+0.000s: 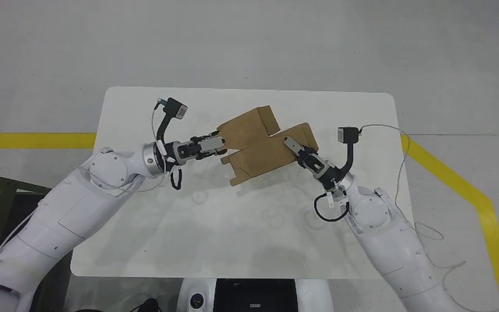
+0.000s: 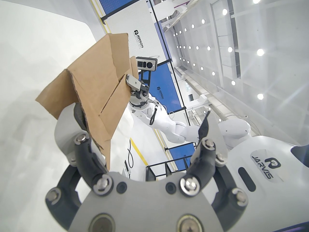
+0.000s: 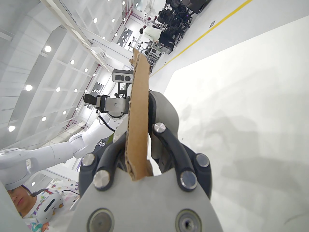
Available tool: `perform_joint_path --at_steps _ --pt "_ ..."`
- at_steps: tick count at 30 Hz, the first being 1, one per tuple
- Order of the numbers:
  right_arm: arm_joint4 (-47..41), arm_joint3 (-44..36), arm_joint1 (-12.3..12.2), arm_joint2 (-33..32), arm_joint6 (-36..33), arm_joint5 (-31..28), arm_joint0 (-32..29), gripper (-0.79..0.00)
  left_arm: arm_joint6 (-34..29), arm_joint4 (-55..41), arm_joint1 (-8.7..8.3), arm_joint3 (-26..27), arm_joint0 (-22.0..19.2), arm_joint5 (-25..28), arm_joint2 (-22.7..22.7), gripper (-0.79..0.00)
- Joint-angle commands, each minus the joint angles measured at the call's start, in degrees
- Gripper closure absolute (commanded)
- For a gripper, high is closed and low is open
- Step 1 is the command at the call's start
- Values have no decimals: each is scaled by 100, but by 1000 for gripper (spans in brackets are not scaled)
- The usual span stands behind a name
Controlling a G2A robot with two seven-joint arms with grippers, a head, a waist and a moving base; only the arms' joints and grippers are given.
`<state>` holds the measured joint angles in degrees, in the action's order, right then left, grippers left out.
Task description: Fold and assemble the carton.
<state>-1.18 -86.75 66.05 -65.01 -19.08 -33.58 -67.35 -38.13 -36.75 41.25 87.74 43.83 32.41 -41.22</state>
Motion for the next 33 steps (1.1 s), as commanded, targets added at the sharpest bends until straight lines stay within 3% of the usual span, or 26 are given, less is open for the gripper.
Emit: perform_joint_path --at_steps 1,5,9,15,27,33 --pt "1 -14 7 1 -11 -4 -7 0 23 34 39 -21 18 -18 -22 -785" --pt "-18 -22 25 11 -16 -3 -13 0 -5 133 105 -93 57 -36 -65 -757" --pt "-12 -13 41 17 -31 -12 -11 0 -27 226 160 -176 106 -89 -120 -526" --pt "-14 2 60 7 -67 -21 -21 0 -80 377 220 -271 188 -167 -237 -348" --pt "5 28 101 -1 -101 -56 -8 0 -257 659 329 -336 303 -281 -465 -317" --pt "17 31 117 -18 -113 -61 -15 0 -290 832 383 -384 362 -297 -562 -212"
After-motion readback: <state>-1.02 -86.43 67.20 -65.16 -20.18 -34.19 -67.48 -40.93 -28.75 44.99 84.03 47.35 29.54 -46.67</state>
